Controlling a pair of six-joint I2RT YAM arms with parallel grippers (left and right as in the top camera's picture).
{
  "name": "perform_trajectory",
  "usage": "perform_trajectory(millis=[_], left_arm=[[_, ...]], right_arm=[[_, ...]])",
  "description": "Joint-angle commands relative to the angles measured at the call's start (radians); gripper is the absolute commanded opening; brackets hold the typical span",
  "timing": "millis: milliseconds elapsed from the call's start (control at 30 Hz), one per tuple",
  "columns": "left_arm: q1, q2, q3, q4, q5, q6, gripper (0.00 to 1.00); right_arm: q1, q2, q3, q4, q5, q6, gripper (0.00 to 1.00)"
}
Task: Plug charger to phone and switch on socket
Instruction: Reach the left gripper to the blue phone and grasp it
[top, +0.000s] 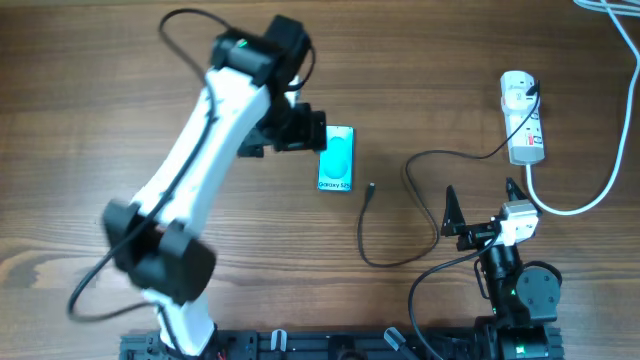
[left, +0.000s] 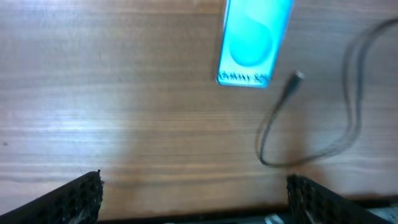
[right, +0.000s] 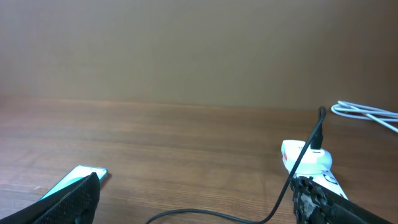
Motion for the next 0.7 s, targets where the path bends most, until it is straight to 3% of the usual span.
perform_trajectory(millis=[0, 200, 300, 667], left_arm=[[-0.033, 0.100, 0.034, 0.111, -0.053, -0.024, 1.00], [-0.065, 0.137, 0.034, 0.315, 0.047, -0.037, 1.00], [-0.087, 0.180, 0.034, 0.339, 0.006, -0.111, 1.00], [-0.148, 0.370, 0.034, 0.381, -0.116, -0.109, 1.00]], right_arm=[[-0.004, -0.009, -0.001, 0.003, 0.014, 0.002, 1.00], [-0.004, -0.009, -0.001, 0.003, 0.013, 0.002, 1.00], [-0.004, -0.009, -0.001, 0.003, 0.014, 0.002, 1.00], [-0.004, -0.009, -0.001, 0.003, 0.014, 0.002, 1.00]])
